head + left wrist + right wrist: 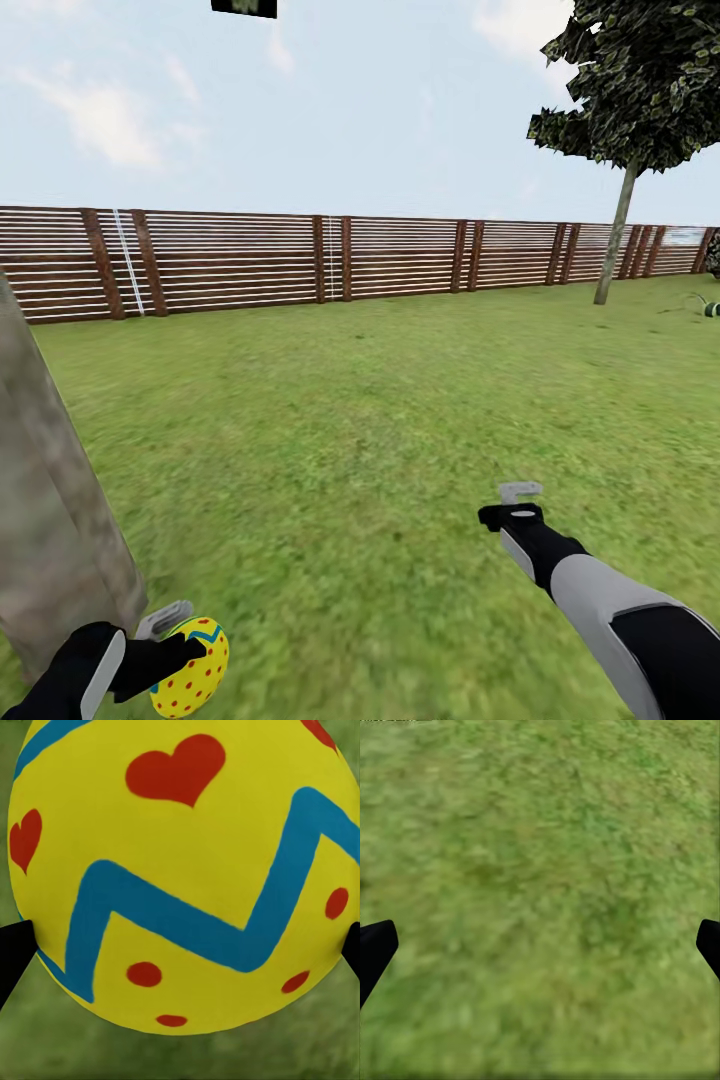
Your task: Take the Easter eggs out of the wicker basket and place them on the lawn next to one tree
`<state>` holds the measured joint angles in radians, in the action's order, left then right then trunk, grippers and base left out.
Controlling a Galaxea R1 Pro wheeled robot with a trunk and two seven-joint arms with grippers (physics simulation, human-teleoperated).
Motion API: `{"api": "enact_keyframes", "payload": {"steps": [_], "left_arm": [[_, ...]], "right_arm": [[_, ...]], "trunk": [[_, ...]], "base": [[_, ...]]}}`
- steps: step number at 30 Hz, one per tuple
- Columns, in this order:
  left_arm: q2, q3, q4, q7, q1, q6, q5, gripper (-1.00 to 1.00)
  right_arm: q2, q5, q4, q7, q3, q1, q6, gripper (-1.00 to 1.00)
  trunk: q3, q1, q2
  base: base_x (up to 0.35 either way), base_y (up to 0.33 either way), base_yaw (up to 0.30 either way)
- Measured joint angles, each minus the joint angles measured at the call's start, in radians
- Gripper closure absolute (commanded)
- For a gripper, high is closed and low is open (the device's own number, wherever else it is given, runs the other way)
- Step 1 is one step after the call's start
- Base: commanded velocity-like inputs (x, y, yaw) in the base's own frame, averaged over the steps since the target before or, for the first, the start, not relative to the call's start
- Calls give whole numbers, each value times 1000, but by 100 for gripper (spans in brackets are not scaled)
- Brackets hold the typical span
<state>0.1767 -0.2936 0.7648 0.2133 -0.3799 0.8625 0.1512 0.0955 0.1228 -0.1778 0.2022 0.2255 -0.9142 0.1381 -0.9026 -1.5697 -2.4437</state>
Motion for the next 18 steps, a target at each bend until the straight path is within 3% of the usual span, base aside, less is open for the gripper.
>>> {"api": "enact_keyframes", "payload": {"steps": [4,10,13,18], "left_arm": [[0,0,-2,0,0,-1,0,100],[-15,1,-3,0,0,-22,-3,100],[-15,1,-3,0,0,-23,-2,100],[-15,0,-3,0,0,-22,-2,100]], "right_arm": [[0,0,-2,2,0,0,0,-100],[-2,-1,0,2,0,0,0,-100],[0,1,1,3,0,0,0,-100],[2,2,1,3,0,0,0,-100]], "trunk": [[0,0,0],[0,0,0],[0,0,0],[0,0,0]], "base": [[45,38,0],[227,167,0],[35,33,0],[2,238,0]]}}
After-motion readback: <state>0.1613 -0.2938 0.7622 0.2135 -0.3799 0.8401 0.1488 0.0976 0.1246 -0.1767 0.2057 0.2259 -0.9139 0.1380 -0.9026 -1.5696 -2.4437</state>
